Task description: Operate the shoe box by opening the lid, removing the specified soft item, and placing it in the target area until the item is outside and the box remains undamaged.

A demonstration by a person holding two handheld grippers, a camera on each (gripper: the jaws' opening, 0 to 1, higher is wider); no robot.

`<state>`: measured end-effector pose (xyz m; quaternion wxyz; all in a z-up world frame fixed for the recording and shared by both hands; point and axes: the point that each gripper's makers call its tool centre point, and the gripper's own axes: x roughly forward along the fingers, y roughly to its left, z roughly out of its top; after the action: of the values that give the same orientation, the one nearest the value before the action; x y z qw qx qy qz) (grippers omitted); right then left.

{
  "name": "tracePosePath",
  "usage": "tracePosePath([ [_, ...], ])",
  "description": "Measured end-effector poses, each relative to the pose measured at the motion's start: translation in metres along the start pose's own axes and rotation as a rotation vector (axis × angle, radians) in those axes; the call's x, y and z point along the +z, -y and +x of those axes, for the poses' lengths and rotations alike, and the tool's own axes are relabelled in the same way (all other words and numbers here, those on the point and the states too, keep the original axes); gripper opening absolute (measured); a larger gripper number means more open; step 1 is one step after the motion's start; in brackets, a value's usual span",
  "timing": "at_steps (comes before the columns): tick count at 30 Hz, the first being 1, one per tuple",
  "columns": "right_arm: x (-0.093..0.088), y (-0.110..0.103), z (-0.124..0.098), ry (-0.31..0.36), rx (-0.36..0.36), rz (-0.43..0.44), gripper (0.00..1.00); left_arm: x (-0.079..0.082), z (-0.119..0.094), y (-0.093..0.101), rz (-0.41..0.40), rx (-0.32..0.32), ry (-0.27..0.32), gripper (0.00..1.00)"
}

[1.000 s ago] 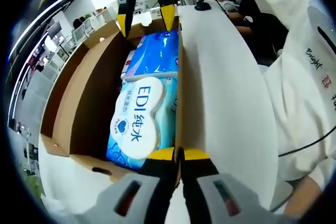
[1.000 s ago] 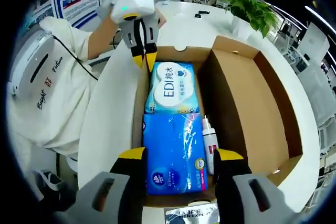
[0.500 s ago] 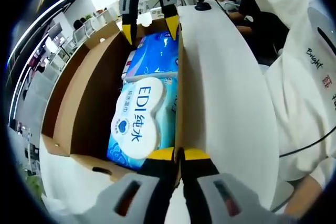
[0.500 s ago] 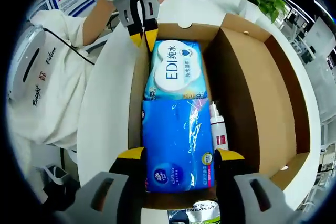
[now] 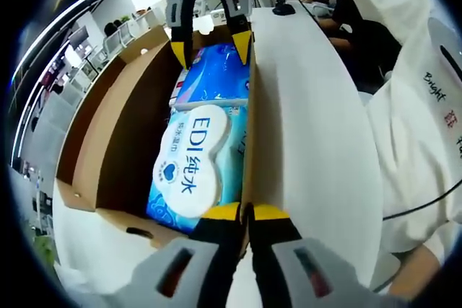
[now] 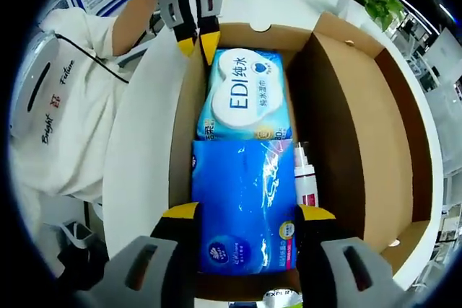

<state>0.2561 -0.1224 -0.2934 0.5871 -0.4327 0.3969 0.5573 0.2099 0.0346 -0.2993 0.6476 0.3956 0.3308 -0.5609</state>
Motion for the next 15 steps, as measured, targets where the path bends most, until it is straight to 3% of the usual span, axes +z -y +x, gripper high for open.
tracePosePath([
  [3, -0.0008, 0.0034, 0.0021, -0.01, 0.001, 0.005, 0.57, 0.0001, 0.0002, 0.0001, 0.004, 0.005, 0.001, 0.04],
  [8, -0.0025, 0.0037, 0.0059, -0.017, 0.048, 0.042, 0.53, 0.0002, 0.0003, 0.0003, 0.009, 0.009, 0.001, 0.04],
  [9, -0.0048, -0.0006, 0.0051, -0.03, 0.074, 0.103, 0.52, 0.0002, 0.0003, 0.0003, 0.014, 0.01, 0.003, 0.04],
  [13, -0.0029, 0.0054, 0.0055, -0.024, 0.061, 0.085, 0.52, 0.0009, 0.0001, 0.0027, 0.085, 0.005, 0.019, 0.03],
  [15, -0.0029, 0.0078, 0.0052, -0.02, 0.054, 0.083, 0.52, 0.0008, 0.0001, 0.003, 0.084, -0.002, 0.016, 0.02],
])
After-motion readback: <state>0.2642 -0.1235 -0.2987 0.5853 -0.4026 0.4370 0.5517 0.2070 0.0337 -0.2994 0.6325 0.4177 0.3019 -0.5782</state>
